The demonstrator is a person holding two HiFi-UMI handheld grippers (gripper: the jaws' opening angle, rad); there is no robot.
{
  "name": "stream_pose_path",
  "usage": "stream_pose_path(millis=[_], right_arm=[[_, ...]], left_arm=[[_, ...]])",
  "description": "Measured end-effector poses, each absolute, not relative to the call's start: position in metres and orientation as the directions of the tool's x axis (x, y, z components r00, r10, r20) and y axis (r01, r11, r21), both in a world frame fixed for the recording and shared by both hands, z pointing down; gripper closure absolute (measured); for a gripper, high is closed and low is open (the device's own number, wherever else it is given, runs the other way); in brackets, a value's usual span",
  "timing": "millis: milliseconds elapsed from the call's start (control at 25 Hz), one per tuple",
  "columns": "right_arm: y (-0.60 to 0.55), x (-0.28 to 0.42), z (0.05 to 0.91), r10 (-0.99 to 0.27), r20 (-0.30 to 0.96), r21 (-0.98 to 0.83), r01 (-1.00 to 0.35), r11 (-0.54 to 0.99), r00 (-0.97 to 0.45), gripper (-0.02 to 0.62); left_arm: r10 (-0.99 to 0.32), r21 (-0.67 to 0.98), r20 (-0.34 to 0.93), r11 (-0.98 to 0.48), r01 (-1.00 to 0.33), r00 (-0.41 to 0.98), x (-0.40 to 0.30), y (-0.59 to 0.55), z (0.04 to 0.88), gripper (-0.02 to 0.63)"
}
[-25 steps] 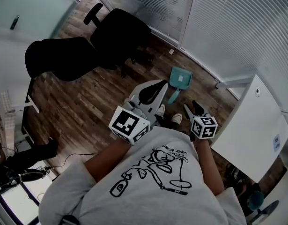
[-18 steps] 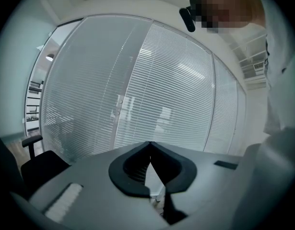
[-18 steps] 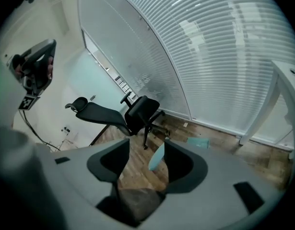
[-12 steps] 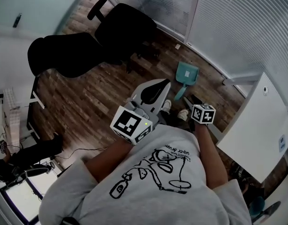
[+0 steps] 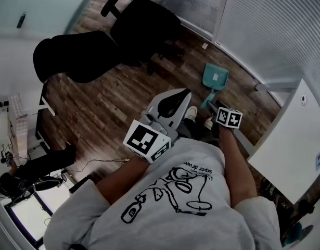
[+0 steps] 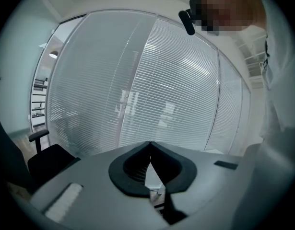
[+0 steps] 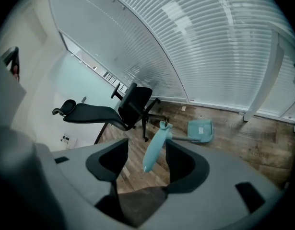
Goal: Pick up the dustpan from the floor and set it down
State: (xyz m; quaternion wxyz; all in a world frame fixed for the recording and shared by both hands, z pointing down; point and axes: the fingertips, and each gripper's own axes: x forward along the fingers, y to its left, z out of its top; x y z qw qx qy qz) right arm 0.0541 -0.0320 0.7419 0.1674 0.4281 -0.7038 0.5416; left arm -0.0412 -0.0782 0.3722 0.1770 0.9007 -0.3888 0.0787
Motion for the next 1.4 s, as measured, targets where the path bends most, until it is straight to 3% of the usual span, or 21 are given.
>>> stream_pose_path(millis=[680,1160,1200,1280,1400], right_arm=[[-0.034,0.048,0.807,-0.418,0.687,-0.688,-0.717,-0.111,-0.594,0.379],[-0.046,0.03,0.813,-0.456,0.588,-0.784,-0.609,-0.119,-0.668,0.374],[-0.047,0.03,0.812,-0.46,0.585,-0.785,-0.609,-0.115,-0.668,0.386],[-0.049,0.027,0.809,-0.472,0.571,-0.794,-0.599,-0.108,-0.672,0.497],[-0.049,0.025,0.807,-0.479,0.562,-0.802,-0.586,-0.116,-0.674,0.511]], left_arm=[[-0.67,0.265,0.339,-0.606,-0.75,0.66,-0.05,-0.073,0.398,0.604],[-0.658,0.28,0.376,-0.59,-0.757,0.652,-0.053,-0.069,0.412,0.604],[-0.66,0.28,0.376,-0.588,-0.759,0.651,-0.054,-0.069,0.412,0.604],[-0.664,0.28,0.375,-0.584,-0.762,0.647,-0.057,-0.07,0.411,0.604],[-0.668,0.279,0.373,-0.581,-0.765,0.644,-0.06,-0.068,0.41,0.604]])
